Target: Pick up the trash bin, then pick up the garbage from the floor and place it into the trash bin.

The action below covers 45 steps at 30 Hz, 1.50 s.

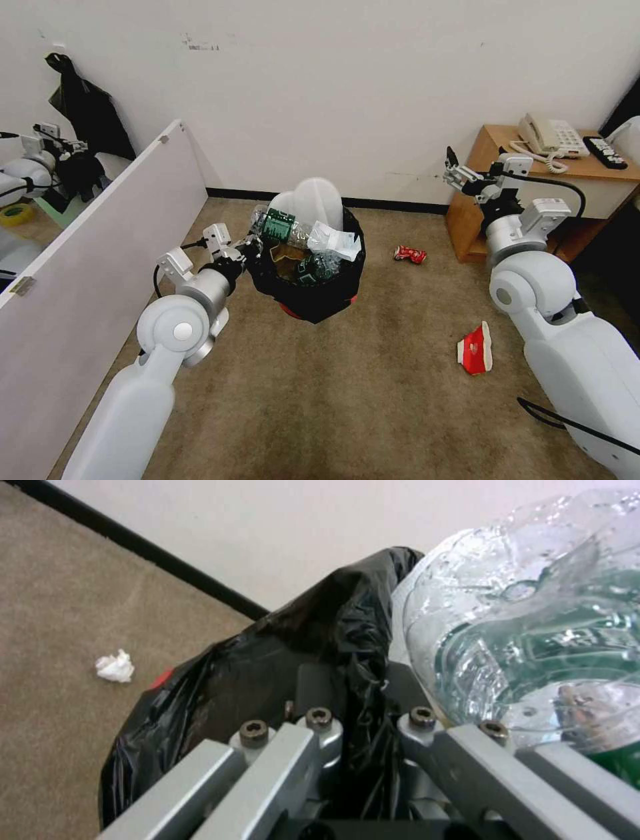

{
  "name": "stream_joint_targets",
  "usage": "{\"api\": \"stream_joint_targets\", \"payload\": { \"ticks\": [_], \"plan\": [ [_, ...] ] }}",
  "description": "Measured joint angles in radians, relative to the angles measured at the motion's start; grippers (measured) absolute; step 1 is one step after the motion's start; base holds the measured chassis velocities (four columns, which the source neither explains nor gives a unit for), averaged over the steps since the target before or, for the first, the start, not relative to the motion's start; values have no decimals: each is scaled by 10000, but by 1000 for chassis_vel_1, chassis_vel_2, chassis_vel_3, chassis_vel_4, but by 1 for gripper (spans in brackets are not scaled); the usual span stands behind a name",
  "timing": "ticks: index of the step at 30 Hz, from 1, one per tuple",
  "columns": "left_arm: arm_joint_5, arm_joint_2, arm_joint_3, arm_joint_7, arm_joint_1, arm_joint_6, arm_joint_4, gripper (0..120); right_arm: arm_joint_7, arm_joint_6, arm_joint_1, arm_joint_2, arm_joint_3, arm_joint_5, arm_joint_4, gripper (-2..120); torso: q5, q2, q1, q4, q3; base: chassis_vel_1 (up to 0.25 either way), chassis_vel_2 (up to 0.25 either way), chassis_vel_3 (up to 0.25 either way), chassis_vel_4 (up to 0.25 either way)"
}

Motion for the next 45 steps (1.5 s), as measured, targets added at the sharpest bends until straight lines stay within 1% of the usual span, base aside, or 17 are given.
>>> {"api": "stream_joint_targets", "payload": {
  "ticks": [11,26,37,45],
  "plan": [
    [26,2,-5,5,4,0,-42,4,-330,441,8,83,9,-543,-28,100,1,0,0,0,0,0,0,0,0],
    [63,2,-12,32,12,0,-42,4,-586,717,62,165,33,-624,-72,100,1,0,-1,-1,-1,0,0,0,0],
    [83,-2,-6,40,-5,-2,-26,4,-623,942,50,169,5,-726,-176,100,2,-1,1,-1,3,-101,86,94,-87],
    [81,0,15,40,-6,-6,-23,4,-648,961,106,175,-52,-670,-176,100,1,0,0,-1,-1,0,0,0,0]
  ]
}}
